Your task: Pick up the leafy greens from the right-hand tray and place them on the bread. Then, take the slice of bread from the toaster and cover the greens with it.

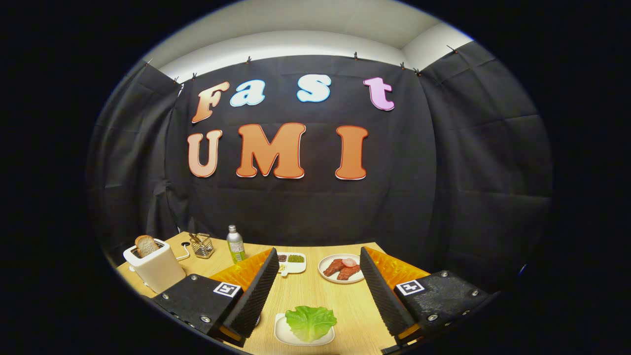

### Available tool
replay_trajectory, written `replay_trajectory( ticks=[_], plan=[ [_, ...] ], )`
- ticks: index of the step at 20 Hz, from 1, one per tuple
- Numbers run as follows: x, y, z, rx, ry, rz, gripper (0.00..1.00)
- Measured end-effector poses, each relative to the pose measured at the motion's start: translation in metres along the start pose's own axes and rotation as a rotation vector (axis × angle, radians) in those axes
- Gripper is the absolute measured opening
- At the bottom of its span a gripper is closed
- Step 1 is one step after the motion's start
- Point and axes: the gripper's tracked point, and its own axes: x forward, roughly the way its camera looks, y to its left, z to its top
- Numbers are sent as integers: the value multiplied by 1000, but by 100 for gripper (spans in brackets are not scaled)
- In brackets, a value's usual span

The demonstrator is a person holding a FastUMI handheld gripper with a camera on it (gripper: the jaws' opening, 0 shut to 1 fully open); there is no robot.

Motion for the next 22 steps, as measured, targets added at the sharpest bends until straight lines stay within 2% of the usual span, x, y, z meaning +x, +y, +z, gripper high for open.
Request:
replay_trajectory(
  ticks=[12, 16, 22],
  plan=[
    [42, 14, -125, -21, 235, 61, 99],
    [53, 13, -174, -40, 350, 74, 99],
    [62, 14, -220, -45, 435, 91, 99]
  ],
)
